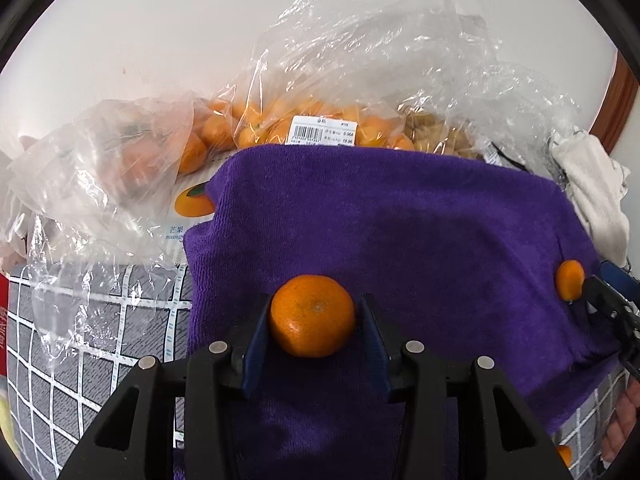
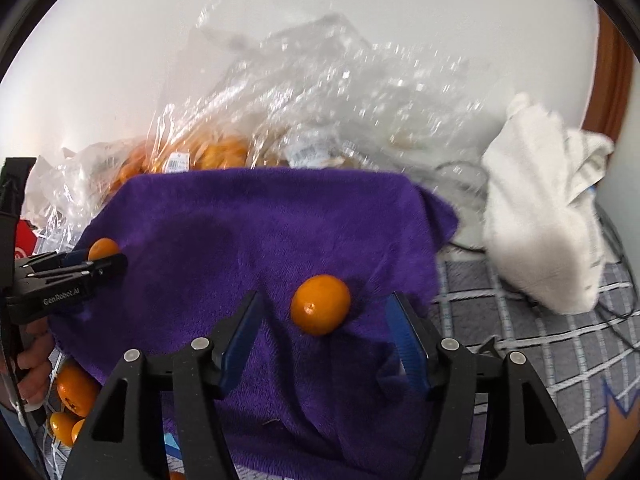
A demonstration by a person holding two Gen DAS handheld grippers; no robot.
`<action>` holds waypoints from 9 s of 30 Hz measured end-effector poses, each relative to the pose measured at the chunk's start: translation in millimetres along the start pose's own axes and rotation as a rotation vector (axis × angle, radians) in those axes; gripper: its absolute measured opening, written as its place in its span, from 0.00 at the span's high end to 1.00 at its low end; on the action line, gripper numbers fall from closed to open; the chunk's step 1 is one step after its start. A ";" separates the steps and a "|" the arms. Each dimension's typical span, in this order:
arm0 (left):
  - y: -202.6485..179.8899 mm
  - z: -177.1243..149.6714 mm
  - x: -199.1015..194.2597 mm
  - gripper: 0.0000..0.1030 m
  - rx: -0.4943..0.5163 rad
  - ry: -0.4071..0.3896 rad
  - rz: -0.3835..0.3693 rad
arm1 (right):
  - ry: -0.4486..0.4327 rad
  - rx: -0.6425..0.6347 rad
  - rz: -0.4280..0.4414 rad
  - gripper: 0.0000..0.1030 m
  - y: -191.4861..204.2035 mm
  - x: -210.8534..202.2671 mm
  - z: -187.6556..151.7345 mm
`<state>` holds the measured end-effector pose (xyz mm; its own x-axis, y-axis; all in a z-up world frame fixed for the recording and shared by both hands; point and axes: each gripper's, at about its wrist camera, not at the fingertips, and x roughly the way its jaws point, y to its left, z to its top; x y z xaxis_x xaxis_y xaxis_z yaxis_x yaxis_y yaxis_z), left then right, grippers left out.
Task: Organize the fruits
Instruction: 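Open the right gripper onto the towel while the left gripper releases its orange, then grasp another orange with the right gripper while the left gripper grasps one too, then lift both held oranges and carry them onto the purple towel, then open the right gripper on the towel while the left gripper releases its orange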
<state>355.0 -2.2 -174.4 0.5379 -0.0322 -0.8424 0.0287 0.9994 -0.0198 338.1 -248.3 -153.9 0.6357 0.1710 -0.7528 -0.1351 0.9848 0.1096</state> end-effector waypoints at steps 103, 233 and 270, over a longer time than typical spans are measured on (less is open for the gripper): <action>3.9 -135.9 -86.0 0.68 0.162 -0.046 -0.189 | -0.041 0.044 0.021 0.67 6.5 -88.3 -96.0; 36.8 -54.1 -56.2 0.68 -0.040 -0.106 -0.123 | 0.071 -0.010 0.004 0.62 23.8 -18.2 -33.5; 38.7 -55.0 -72.7 0.58 -0.044 -0.183 -0.182 | -0.101 0.094 0.068 0.46 11.0 -57.6 -28.6</action>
<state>270.7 39.5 -143.5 0.6708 -0.2096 -0.7114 0.1044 0.9764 -0.1892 278.3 -248.2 -127.9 0.7017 0.2350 -0.6726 -0.1117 0.9687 0.2218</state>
